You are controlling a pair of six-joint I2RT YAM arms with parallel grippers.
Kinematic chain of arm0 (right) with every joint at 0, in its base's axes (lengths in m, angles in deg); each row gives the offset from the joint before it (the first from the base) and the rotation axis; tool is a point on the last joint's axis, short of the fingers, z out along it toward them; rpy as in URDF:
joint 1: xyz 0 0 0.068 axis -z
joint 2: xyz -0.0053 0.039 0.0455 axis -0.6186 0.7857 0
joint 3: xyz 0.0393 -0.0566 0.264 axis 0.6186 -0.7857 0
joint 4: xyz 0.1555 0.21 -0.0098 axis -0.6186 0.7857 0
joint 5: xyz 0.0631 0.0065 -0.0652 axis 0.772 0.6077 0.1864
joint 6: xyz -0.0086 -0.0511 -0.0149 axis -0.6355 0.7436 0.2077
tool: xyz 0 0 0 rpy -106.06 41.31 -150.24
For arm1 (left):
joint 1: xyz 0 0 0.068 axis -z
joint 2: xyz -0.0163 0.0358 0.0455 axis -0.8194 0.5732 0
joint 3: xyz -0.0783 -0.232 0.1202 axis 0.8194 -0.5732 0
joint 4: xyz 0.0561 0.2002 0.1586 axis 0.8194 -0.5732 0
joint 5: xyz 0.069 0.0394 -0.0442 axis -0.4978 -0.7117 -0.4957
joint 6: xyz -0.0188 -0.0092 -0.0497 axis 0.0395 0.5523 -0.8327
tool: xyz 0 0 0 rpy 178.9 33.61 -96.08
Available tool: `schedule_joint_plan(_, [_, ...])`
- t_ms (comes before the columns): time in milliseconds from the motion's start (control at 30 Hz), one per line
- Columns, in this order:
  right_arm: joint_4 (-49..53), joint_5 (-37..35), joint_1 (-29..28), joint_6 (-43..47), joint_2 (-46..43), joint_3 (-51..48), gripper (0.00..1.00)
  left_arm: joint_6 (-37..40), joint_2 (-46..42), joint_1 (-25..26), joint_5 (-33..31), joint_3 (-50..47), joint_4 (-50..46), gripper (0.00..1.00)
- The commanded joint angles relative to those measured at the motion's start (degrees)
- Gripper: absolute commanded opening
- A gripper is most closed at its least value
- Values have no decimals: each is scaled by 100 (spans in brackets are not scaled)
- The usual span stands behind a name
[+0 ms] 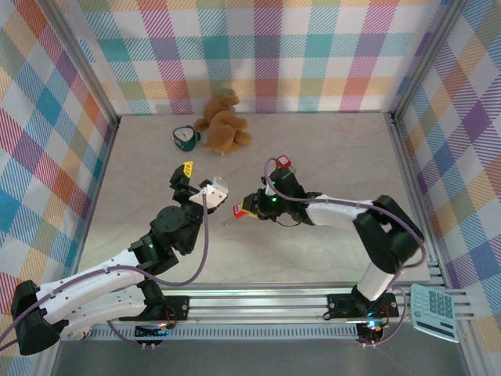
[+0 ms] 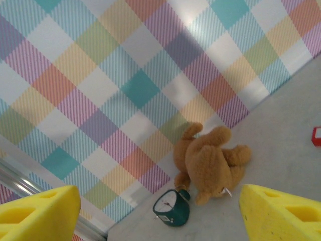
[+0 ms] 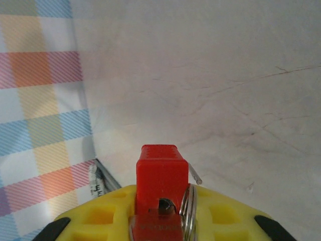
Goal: Unlock with the key
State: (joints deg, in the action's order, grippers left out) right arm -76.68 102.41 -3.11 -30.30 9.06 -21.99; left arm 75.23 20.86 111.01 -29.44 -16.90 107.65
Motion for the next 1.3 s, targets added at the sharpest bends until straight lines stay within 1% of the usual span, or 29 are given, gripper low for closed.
schedule_joint_plan(0, [-941, -2, -73, -343, 407, 460, 22, -324, -37, -111, 38, -132, -28, 82])
schedule_joint_plan(200, [-1122, 14, -103, -460, 1205, 1005, 22, -838, -80, -202, 228, -258, -178, 82])
schedule_joint_plan(500, [-1030, 131, -99, -434, 2126, 1876, 23, -867, 10, -282, 262, -330, -110, 82])
schedule_joint_plan(700, [-883, 83, -79, -368, 2496, 2331, 24, -934, 37, -360, 322, -338, -108, 82])
schedule_joint_plan(1000, [-832, 141, 9, -401, 2890, 2625, 25, -1016, 57, -403, 387, -345, -152, 82])
schedule_joint_plan(1133, [-765, 207, 87, -398, 2923, 2571, 30, -1025, 60, -405, 392, -348, -161, 82])
schedule_joint_plan(1200, [-655, 236, 89, -399, 2909, 2542, 42, -1025, 65, -413, 394, -363, -152, 82])
schedule_joint_plan(1267, [-563, 261, 96, -373, 2867, 2504, 48, -1025, 65, -413, 403, -365, -153, 82])
